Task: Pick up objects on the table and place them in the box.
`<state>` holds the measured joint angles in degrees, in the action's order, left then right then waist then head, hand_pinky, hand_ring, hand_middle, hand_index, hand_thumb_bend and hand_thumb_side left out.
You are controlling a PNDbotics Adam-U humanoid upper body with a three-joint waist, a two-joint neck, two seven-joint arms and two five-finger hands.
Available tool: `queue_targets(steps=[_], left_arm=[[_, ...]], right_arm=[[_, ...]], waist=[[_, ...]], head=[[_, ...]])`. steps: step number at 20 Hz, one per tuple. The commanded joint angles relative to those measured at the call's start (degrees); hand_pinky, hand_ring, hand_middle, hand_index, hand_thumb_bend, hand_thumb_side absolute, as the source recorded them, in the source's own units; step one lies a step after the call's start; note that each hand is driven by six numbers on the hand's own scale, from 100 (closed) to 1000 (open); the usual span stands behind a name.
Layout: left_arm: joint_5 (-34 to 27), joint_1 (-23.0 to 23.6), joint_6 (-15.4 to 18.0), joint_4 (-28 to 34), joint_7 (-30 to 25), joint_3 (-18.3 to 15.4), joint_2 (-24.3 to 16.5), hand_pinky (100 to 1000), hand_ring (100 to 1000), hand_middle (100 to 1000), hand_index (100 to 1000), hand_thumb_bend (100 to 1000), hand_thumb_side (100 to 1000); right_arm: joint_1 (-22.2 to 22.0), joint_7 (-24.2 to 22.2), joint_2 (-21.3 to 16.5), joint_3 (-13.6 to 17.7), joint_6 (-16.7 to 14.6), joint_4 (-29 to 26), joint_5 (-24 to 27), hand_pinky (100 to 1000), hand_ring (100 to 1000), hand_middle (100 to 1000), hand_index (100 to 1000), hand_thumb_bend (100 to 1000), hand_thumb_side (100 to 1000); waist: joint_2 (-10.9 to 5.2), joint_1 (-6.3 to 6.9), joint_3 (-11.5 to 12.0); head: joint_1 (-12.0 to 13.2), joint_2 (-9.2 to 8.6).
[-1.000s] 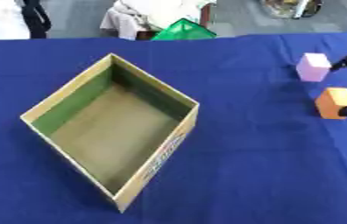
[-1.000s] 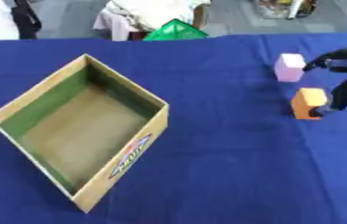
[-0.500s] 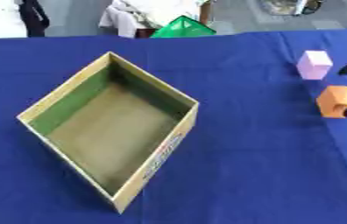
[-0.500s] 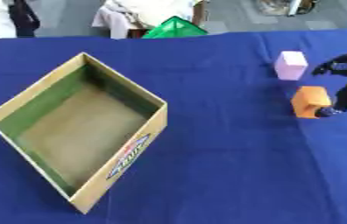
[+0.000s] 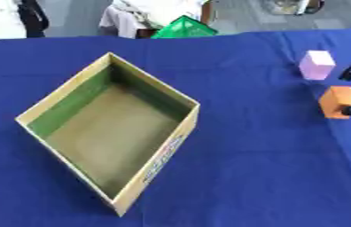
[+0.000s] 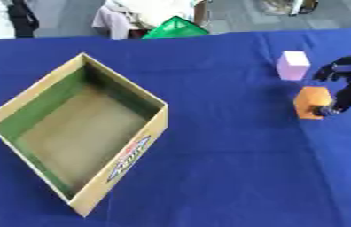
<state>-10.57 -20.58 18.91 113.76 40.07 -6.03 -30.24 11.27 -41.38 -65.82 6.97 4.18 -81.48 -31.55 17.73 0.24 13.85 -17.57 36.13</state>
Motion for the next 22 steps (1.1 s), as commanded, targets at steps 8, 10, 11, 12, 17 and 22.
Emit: queue_targets(steps=[8,10,11,12,17,22], left_arm=[[0.0,-0.5,0.0,0.8,-0.2,-0.2,-0.9,834,735,705,875,579,967],[0.0,-0.5,0.0,0.8,-0.2,-0.1,-0.9,834,735,705,875,579,966],[0.0,-0.5,0.0,0.8,-0.2,-0.1,-0.8,834,735,705,875,579,966],[0.0,-0.5,0.0,0.8,-0.2,-0.1,-0.8,834,735,705,874,579,966],[0.1,-0.5,0.0,0.8,-0.2,-0.1,-0.8,834,736,706,875,578,965],[0.2,-0.3,0.1,0.8,-0.1,-0.3,-1.0,834,736,707,875,581,962]], right_arm=[[1.3,-0.1,-1.1,-1.1,-0.2,1.2,-0.9,787,837,779,865,431,309],[1.4,0.4,-1.1,-1.0,-0.3,1.1,-0.9,762,801,730,822,403,301],[1.5,1.0,-1.1,-0.9,-0.4,0.9,-0.9,753,789,707,804,391,297],[1.5,1.6,-1.1,-0.8,-0.5,0.7,-0.8,737,764,663,767,352,297],[1.3,5.1,-0.9,-0.3,-1.0,-0.3,0.7,661,678,582,692,243,299],[0.6,7.6,-0.9,1.3,-2.2,-3.8,3.6,629,639,553,669,162,324]], waist=[[-0.9,-0.28,0.5],[-0.95,-0.38,0.5],[-0.98,-0.43,0.5],[-1.01,-0.48,0.5],[-1.2,-0.7,0.6],[-1.42,-0.82,0.5]], head=[[-0.1,-0.48],[-0.1,-0.43],[-0.1,-0.41],[-0.1,-0.41],[0.0,-0.42],[0.5,-0.09]])
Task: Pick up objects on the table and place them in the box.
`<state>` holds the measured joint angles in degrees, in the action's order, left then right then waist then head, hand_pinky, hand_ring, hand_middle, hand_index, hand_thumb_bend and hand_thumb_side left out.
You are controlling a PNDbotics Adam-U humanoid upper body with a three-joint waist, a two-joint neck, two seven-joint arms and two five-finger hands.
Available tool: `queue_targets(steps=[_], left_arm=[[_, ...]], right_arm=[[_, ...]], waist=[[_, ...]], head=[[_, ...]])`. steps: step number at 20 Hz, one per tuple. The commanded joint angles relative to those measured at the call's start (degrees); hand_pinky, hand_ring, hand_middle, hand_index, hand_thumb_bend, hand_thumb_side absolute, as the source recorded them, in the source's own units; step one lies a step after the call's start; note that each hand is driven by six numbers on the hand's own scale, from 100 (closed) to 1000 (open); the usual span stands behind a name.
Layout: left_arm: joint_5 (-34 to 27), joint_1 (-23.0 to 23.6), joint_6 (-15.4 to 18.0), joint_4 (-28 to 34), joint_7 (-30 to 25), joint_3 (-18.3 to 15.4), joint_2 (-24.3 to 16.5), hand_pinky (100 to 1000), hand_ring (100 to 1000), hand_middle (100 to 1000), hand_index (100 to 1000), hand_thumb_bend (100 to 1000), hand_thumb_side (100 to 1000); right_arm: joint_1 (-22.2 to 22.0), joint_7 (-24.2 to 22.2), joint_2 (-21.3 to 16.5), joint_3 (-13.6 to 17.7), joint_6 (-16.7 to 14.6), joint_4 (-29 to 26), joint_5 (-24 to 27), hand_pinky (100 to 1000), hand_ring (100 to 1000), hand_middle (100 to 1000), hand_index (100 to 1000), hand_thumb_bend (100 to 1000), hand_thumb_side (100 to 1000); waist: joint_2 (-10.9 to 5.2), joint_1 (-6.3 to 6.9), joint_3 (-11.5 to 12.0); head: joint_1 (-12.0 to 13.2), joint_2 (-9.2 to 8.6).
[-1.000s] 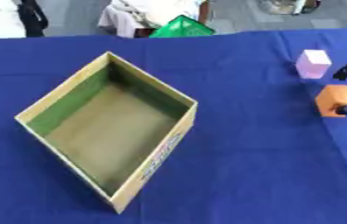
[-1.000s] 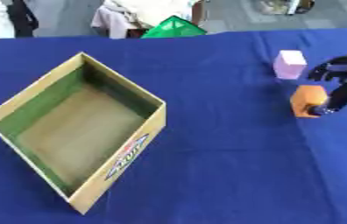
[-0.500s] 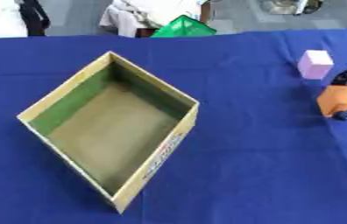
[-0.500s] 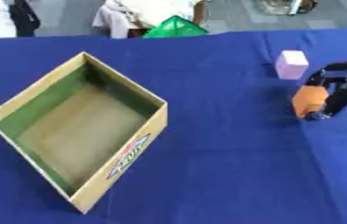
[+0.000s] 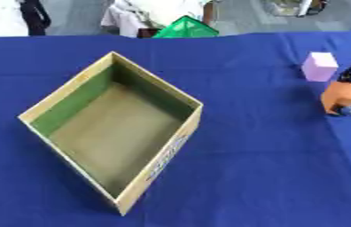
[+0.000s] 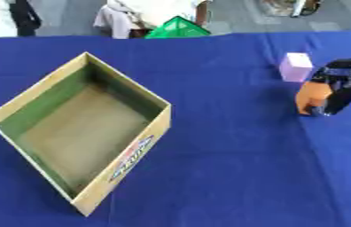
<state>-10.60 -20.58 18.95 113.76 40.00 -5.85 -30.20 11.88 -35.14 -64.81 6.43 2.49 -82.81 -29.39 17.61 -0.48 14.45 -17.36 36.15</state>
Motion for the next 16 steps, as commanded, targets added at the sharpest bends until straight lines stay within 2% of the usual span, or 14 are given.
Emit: queue_targets(steps=[1,4,7,10,12,15,16], left_arm=[[0.3,-0.3,0.1,0.8,0.0,-0.5,-1.1,834,736,707,875,581,962],[0.4,-0.2,0.1,0.8,0.1,-0.6,-1.3,834,736,707,875,581,962],[0.5,-0.1,0.2,0.8,0.2,-0.7,-1.4,834,737,708,875,582,960],[0.6,-0.2,0.2,0.8,0.1,-0.5,-1.4,834,737,709,876,583,959],[0.5,-0.4,0.2,0.8,0.0,-0.4,-1.4,834,738,709,876,585,957],[0.3,-0.5,0.2,0.8,-0.2,-0.2,-1.3,834,738,710,876,586,956],[0.3,-0.6,0.2,0.8,-0.3,-0.1,-1.3,834,738,710,876,585,962]], right_arm=[[-0.1,1.9,-2.1,2.4,-0.9,-3.7,2.0,628,638,552,669,157,327],[-0.7,3.4,-2.5,3.9,-2.7,-7.7,3.9,630,635,551,671,137,341],[-2.6,4.1,-3.1,4.6,-3.9,-18.0,5.6,631,634,554,673,138,354],[-3.9,4.2,-3.4,3.9,-4.3,-28.5,6.0,626,633,557,673,138,357],[-3.3,4.4,-4.0,2.5,-6.4,-31.0,6.6,625,636,567,674,137,366],[-0.8,5.0,-5.2,-0.6,-12.0,-31.7,7.7,618,634,568,674,130,369],[0.2,5.2,-5.5,-1.6,-13.9,-31.7,8.2,614,634,569,674,166,428]], waist=[[-1.38,-0.14,-0.2],[-1.56,-0.24,-0.4],[-1.74,-0.34,-0.7],[-2.01,-0.42,-0.7],[-2.26,-0.48,-0.4],[-2.62,-0.59,0.0],[-2.71,-0.62,0.2]], head=[[0.4,-0.02],[0.7,0.16],[1.2,0.41],[1.4,0.72],[1.6,1.03],[1.9,1.22],[1.8,1.2]])
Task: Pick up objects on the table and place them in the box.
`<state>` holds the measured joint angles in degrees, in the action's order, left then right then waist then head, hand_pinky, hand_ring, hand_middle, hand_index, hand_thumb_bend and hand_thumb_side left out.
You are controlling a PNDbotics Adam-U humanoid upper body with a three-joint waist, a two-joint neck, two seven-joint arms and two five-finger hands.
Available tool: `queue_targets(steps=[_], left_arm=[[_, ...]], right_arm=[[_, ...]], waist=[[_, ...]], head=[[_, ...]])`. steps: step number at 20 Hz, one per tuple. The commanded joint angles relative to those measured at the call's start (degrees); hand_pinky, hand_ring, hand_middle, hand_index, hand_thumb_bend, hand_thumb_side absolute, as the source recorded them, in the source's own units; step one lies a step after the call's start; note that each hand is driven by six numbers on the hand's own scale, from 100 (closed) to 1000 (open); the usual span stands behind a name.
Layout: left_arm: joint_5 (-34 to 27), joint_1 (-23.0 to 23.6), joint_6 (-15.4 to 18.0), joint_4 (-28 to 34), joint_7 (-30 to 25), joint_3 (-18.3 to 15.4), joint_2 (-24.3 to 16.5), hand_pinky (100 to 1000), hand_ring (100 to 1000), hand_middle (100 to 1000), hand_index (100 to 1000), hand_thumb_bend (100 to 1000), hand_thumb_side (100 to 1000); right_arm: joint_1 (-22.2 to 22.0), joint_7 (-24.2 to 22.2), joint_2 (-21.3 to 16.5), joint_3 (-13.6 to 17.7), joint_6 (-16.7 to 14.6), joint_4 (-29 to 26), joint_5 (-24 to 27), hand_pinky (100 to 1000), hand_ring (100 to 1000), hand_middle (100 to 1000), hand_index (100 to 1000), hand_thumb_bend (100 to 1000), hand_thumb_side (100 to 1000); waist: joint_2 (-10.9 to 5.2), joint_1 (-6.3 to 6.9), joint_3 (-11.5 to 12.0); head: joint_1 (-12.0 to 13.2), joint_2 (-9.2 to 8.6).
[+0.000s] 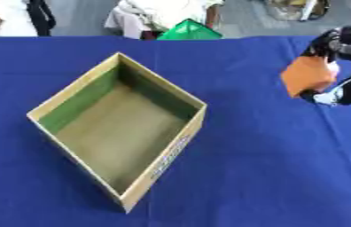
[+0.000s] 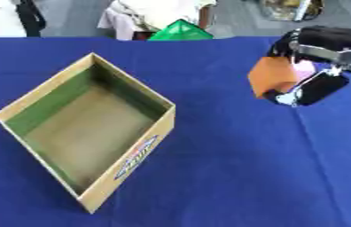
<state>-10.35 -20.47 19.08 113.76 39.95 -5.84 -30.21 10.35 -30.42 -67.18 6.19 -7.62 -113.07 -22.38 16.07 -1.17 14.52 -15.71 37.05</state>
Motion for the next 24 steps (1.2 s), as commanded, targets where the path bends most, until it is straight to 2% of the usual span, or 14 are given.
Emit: queue_targets(steps=[1,4,8,11,15,20,24], left_arm=[[0.0,-0.8,0.0,0.8,-0.3,0.0,-1.2,834,738,710,876,586,956],[-0.3,-0.9,0.0,0.8,-0.6,0.2,-1.1,834,738,710,876,585,956],[-0.6,-1.0,-0.1,0.8,-1.1,0.6,-0.9,834,737,710,875,584,957],[-0.9,-1.0,-0.3,0.8,-1.4,0.9,-0.7,834,737,710,875,584,958],[-1.3,-1.1,-0.4,0.8,-1.9,1.2,-0.5,835,737,710,875,583,958],[-1.7,-1.3,-0.5,0.8,-2.3,1.5,-0.3,834,738,712,875,586,955],[-1.8,-1.6,-0.4,0.8,-2.5,1.6,-0.2,834,738,713,876,589,952]], right_arm=[[3.0,0.9,-3.5,-2.7,-5.7,-1.5,1.7,612,634,569,675,133,371],[7.0,2.1,-4.1,-6.4,-8.8,-1.5,3.1,588,630,567,674,118,380],[12.9,3.0,-3.5,-11.0,-8.7,-1.5,3.2,585,634,571,680,131,389],[17.8,2.6,-1.8,-14.3,-7.1,-1.5,2.0,584,634,571,680,113,402],[25.9,-0.4,2.1,-18.6,-3.5,-1.5,1.1,582,629,567,676,113,400],[35.8,-6.6,7.6,-22.8,-0.3,-1.5,2.3,580,627,568,675,104,402],[41.0,-13.1,11.3,-25.9,3.6,-1.5,3.0,577,627,568,674,100,414]], waist=[[-1.29,0.01,0.4],[-1.59,-0.15,0.9],[-1.92,-0.42,1.5],[-2.13,-0.58,1.8],[-2.48,-0.6,2.2],[-3.03,-0.59,2.6],[-3.54,-0.56,3.0]], head=[[0.0,0.32],[-0.5,0.31],[-0.8,0.43],[-0.9,0.73],[-1.7,1.38],[-2.7,2.5],[-3.8,3.2]])
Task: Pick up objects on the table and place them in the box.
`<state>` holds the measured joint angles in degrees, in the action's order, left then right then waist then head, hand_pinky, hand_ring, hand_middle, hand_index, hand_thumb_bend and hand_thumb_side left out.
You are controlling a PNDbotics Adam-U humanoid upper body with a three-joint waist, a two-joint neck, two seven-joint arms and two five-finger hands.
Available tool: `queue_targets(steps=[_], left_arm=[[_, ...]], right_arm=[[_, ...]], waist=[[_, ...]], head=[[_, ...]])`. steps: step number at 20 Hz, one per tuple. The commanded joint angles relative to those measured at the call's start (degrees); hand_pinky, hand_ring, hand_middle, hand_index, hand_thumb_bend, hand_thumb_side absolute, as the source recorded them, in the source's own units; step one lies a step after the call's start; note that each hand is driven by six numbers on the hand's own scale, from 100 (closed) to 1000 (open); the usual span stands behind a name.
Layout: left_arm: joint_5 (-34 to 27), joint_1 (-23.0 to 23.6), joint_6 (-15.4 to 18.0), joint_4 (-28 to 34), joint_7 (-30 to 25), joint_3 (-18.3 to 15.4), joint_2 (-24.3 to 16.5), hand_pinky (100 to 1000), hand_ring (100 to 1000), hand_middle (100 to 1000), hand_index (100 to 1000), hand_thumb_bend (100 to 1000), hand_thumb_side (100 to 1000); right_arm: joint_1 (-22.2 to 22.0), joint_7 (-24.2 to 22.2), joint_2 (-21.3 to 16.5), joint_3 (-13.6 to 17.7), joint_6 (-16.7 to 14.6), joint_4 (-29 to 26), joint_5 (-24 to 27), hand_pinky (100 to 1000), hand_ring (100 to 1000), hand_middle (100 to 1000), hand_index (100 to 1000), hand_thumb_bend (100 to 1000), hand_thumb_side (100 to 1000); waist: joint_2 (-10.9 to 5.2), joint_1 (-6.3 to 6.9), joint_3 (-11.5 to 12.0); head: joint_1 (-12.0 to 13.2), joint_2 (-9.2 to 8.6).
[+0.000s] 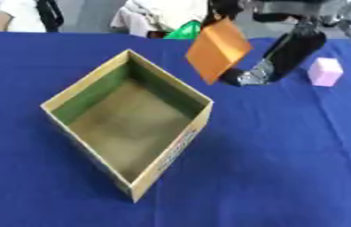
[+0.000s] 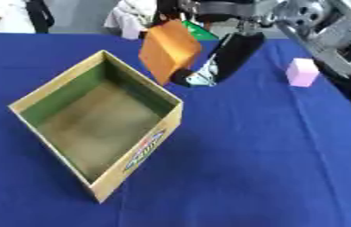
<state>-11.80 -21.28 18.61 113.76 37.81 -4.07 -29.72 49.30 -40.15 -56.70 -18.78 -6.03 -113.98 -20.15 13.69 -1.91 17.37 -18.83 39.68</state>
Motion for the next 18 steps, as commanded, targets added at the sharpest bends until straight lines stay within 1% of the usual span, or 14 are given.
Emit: queue_targets(steps=[1,3,6,10,14,15,16,18], left_arm=[[-0.4,-0.9,0.1,0.8,-0.4,-0.1,-0.7,834,738,713,876,589,951],[-0.5,-0.9,0.1,0.8,-0.4,-0.1,-0.6,834,738,713,876,589,951],[-0.6,-0.9,0.1,0.8,-0.3,-0.2,-0.3,834,739,714,876,590,950],[-0.7,-1.1,0.2,0.8,-0.3,-0.2,0.0,834,739,715,876,591,950],[-0.8,-1.3,0.2,0.8,-0.3,-0.1,0.3,834,738,714,875,591,950],[-0.8,-1.3,0.2,0.8,-0.4,-0.1,0.3,835,738,714,875,590,950],[-0.9,-1.4,0.2,0.8,-0.4,-0.1,0.4,834,738,714,875,591,950],[-1.0,-1.4,0.2,0.8,-0.5,0.0,0.5,835,738,714,875,590,951]], right_arm=[[2.8,-4.7,1.5,-1.5,2.9,-0.6,1.0,577,627,569,674,100,417],[4.2,-6.9,2.9,-2.4,4.2,-0.6,1.3,578,628,569,674,100,419],[6.0,-9.3,5.5,-3.8,5.3,-0.6,0.8,577,628,570,674,100,421],[8.1,-11.0,10.1,-5.5,6.1,1.6,-2.4,579,629,570,674,100,415],[9.4,-11.0,15.1,-7.1,5.0,5.9,-7.4,583,634,574,677,100,414],[9.6,-10.9,15.9,-7.5,4.5,7.0,-8.3,584,635,574,677,131,394],[9.7,-11.0,16.7,-8.0,4.0,8.1,-9.2,585,636,575,677,101,413],[9.9,-11.2,18.1,-8.9,3.1,10.3,-11.0,585,638,576,678,104,412]], waist=[[-1.24,0.19,0.2],[-1.33,0.2,0.3],[-1.39,0.26,0.5],[-1.34,0.52,0.6],[-1.16,0.72,0.8],[-1.12,0.74,0.9],[-1.08,0.74,1.0],[-1.02,0.74,1.1]], head=[[-0.9,0.54],[-1.2,0.42],[-1.6,0.41],[-2.2,0.21],[-2.8,0.05],[-2.8,0.03],[-3.0,-0.01],[-3.1,-0.06]])
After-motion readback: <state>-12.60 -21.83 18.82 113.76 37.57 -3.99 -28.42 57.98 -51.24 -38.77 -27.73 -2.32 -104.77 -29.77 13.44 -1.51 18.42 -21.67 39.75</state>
